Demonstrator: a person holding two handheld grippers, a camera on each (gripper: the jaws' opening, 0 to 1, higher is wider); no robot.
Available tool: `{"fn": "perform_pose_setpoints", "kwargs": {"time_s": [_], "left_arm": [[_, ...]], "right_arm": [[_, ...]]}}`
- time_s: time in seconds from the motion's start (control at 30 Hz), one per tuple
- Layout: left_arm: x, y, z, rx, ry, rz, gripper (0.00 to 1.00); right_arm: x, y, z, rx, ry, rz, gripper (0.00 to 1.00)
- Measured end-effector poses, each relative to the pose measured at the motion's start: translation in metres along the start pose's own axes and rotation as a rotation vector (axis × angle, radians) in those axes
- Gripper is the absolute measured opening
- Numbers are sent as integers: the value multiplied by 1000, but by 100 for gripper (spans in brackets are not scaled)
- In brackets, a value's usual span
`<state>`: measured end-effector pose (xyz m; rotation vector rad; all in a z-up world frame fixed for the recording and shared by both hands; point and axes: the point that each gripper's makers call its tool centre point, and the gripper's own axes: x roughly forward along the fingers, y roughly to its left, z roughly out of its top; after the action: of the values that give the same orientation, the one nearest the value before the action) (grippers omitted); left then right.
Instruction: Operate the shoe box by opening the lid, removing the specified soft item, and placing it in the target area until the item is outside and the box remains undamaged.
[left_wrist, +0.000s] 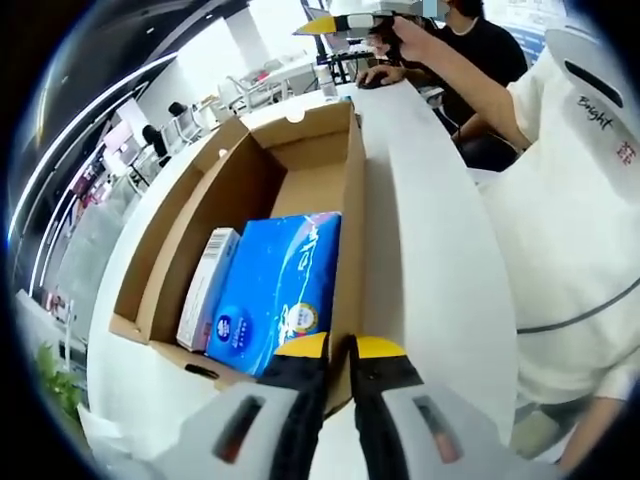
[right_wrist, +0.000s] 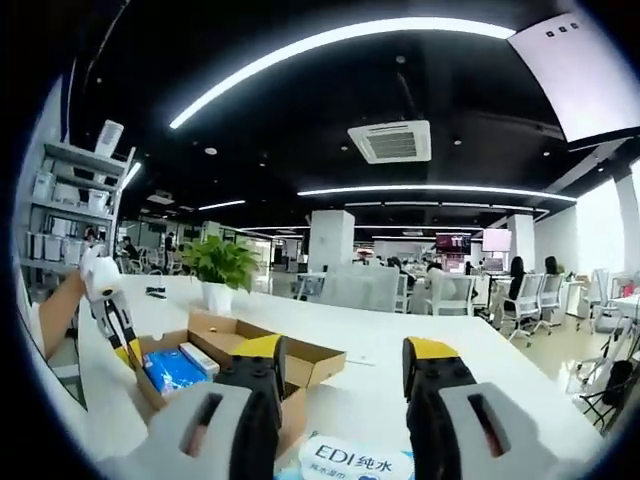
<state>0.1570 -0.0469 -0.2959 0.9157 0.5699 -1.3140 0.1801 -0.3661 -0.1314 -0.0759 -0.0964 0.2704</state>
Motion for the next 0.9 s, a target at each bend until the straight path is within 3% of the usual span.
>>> {"fn": "perform_pose_setpoints", "kwargs": {"time_s": [0.27,0.37,0.9], "left_arm": [[0,0,1,-1,-10,-7,7],[0,0,1,5,-11,-5,7],[0,-1,2,3,-25,1,8]], "right_arm": [[12,20,1,-20,11,68,43],[16,32,0,-66,20,107,42],[28,65,-1,-44,19,234,42]]}}
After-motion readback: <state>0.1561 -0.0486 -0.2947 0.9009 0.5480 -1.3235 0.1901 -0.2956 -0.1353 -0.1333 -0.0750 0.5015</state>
